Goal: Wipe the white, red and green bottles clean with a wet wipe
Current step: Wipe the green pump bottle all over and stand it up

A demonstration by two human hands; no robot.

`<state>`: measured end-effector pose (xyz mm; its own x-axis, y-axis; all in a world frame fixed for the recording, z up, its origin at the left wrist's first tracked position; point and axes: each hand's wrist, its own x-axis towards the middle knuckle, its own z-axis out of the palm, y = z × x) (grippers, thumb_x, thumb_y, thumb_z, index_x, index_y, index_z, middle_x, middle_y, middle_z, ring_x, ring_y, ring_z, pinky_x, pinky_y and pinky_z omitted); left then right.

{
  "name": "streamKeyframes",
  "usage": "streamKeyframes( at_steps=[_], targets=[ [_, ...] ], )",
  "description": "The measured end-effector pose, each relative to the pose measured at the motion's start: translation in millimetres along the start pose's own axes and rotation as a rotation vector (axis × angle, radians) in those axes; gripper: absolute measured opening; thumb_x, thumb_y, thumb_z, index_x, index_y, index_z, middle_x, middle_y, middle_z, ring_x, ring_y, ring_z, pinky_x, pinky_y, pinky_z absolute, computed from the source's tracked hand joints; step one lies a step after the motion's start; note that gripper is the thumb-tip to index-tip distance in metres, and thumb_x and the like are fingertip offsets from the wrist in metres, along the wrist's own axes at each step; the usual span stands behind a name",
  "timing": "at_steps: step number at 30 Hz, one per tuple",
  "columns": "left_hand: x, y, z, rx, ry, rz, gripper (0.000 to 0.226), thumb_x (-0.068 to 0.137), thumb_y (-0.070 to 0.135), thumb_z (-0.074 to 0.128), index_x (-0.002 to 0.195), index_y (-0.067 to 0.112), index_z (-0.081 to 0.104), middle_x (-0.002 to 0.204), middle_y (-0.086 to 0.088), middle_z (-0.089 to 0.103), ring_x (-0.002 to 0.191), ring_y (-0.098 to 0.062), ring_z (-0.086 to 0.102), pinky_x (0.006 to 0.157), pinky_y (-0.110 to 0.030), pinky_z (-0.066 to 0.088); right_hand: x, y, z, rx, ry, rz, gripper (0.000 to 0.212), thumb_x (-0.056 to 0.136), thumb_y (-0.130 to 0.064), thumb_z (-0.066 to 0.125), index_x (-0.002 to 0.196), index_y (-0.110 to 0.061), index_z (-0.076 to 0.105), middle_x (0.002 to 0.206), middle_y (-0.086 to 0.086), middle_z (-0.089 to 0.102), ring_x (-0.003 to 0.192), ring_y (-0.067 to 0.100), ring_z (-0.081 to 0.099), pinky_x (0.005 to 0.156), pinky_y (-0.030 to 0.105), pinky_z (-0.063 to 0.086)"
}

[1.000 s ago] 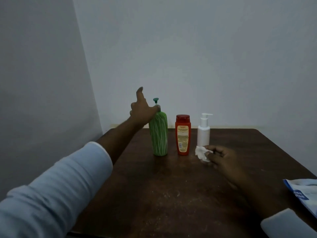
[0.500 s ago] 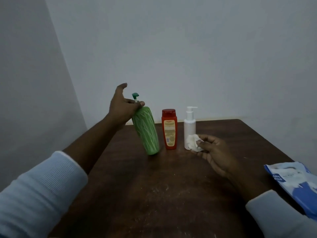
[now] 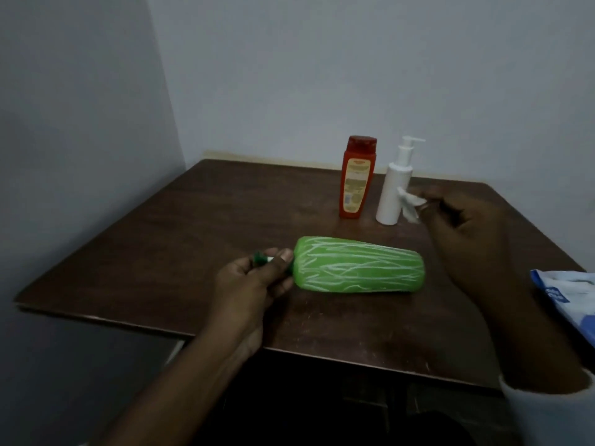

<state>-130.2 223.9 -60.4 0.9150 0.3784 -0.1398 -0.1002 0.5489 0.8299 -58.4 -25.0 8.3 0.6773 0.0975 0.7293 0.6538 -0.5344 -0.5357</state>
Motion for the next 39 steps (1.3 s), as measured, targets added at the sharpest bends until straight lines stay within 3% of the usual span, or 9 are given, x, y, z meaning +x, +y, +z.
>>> streamKeyframes(
  at_steps=[4,8,11,16,21,28,32,36,39],
  targets=[
    [-14.9,-7.2,-11.6,0.033,0.015,0.037,0.029,0.082,0.0,0.077,0.11,-0.002,0.068,0.089,-0.01,0.08,0.083,-0.019,0.078,0.074,-0.027,0.064,-35.6,-24.6,13.4,-0.136,-0.179,-0.074,0.03,0.091,-0.005,0.059,0.118,-0.015,0.066,0.112,-0.003,0.064,0.097,-0.004,0.056,0.087,0.003,0.04],
    [-21.4,-7.0,-12.4,0.078,0.023,0.059,0.025,0.083,-0.001,0.078,0.107,0.001,0.071,0.088,-0.012,0.08,0.079,-0.019,0.076,0.067,-0.022,0.061,-49.8,-37.1,37.0,-0.137,-0.29,-0.222,0.034,0.091,-0.004,0.056,0.122,-0.012,0.065,0.126,0.0,0.063,0.116,0.011,0.058,0.102,0.031,0.046],
    [-24.2,-6.2,-16.5,0.071,0.008,0.046,0.029,0.079,0.001,0.08,0.106,-0.001,0.071,0.089,-0.013,0.08,0.082,-0.023,0.077,0.072,-0.027,0.064,-48.7,-50.8,50.9,-0.187,-0.339,-0.27,0.039,0.086,-0.006,0.054,0.124,-0.01,0.064,0.128,0.004,0.063,0.119,0.016,0.058,0.101,0.041,0.048],
    [-23.9,-2.0,-20.6,0.071,-0.027,0.022,0.045,0.067,0.01,0.083,0.11,0.002,0.072,0.099,-0.017,0.08,0.094,-0.031,0.077,0.089,-0.04,0.06,-46.7,-64.1,72.0,-0.294,-0.453,-0.331,0.045,0.084,-0.005,0.057,0.127,-0.013,0.062,0.13,0.003,0.062,0.122,0.016,0.055,0.104,0.037,0.044],
    [-23.1,-1.5,-21.9,0.059,-0.051,0.014,0.039,0.074,0.005,0.081,0.112,0.002,0.072,0.103,-0.017,0.079,0.098,-0.029,0.077,0.083,-0.034,0.062,-50.5,-64.4,79.8,-0.382,-0.513,-0.302,0.052,0.078,0.001,0.066,0.128,-0.014,0.062,0.13,0.004,0.062,0.122,0.019,0.057,0.104,0.039,0.045],
    [-17.1,3.4,-27.5,0.045,-0.087,-0.061,0.045,0.064,0.007,0.081,0.108,0.0,0.07,0.097,-0.019,0.079,0.089,-0.028,0.077,0.084,-0.036,0.064,-57.3,-68.6,83.2,-0.487,-0.509,-0.249,0.059,0.072,0.001,0.072,0.127,-0.015,0.062,0.129,0.005,0.062,0.12,0.021,0.059,0.102,0.037,0.04],
    [-14.5,11.1,-31.8,0.09,-0.141,-0.118,0.045,0.065,0.002,0.081,0.108,-0.004,0.071,0.107,-0.025,0.076,0.098,-0.033,0.076,0.082,-0.035,0.065,-62.1,-61.1,83.9,-0.458,-0.476,-0.187,0.055,0.079,0.0,0.067,0.13,-0.02,0.06,0.134,0.0,0.059,0.125,0.017,0.055,0.106,0.037,0.041],
    [-13.8,10.5,-31.2,0.124,-0.138,-0.11,0.041,0.064,0.001,0.08,0.103,-0.006,0.071,0.099,-0.022,0.078,0.092,-0.031,0.077,0.08,-0.036,0.065,-61.6,-58.0,81.3,-0.46,-0.445,-0.09,0.053,0.08,0.002,0.066,0.128,-0.018,0.061,0.133,0.003,0.059,0.125,0.02,0.055,0.106,0.042,0.041],
    [-14.4,9.9,-31.4,0.133,-0.155,-0.106,0.033,0.072,-0.003,0.078,0.104,-0.007,0.072,0.099,-0.023,0.078,0.093,-0.031,0.077,0.081,-0.035,0.065,-71.6,-70.3,83.3,-0.522,-0.494,-0.205,0.055,0.073,0.0,0.07,0.126,-0.015,0.062,0.13,0.006,0.061,0.122,0.022,0.057,0.105,0.038,0.035]
  ],
)
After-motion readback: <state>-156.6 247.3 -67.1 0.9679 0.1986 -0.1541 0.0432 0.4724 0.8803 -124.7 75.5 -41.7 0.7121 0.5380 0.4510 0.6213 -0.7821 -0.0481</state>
